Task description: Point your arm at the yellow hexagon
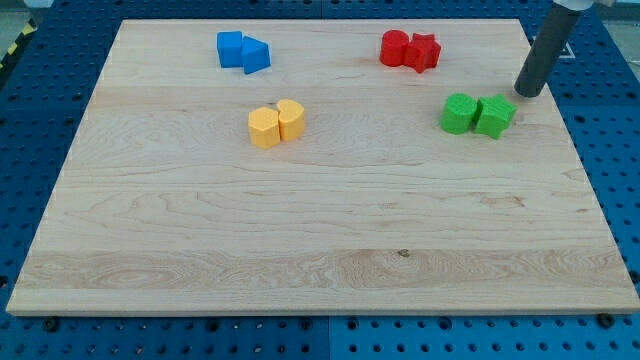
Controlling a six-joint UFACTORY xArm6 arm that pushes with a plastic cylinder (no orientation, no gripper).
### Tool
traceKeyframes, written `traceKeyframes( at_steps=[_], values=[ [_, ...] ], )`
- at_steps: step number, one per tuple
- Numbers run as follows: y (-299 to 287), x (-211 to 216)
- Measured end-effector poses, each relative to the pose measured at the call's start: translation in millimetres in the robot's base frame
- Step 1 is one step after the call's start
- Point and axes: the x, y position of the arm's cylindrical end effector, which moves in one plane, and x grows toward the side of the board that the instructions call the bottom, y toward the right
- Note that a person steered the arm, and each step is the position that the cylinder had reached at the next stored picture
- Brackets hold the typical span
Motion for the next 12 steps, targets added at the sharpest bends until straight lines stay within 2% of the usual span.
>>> traceKeyframes(
  at_steps=[1, 2, 3, 4, 5, 6, 10, 12],
  values=[
    [0.0, 0.0],
    [-45.5, 0.0],
    [-122.1, 1.7],
    [-173.9, 17.3],
    [-200.6, 41.1],
    [-212.3, 41.1],
    [-317.9, 50.7],
    [-325.9, 50.7]
  ],
)
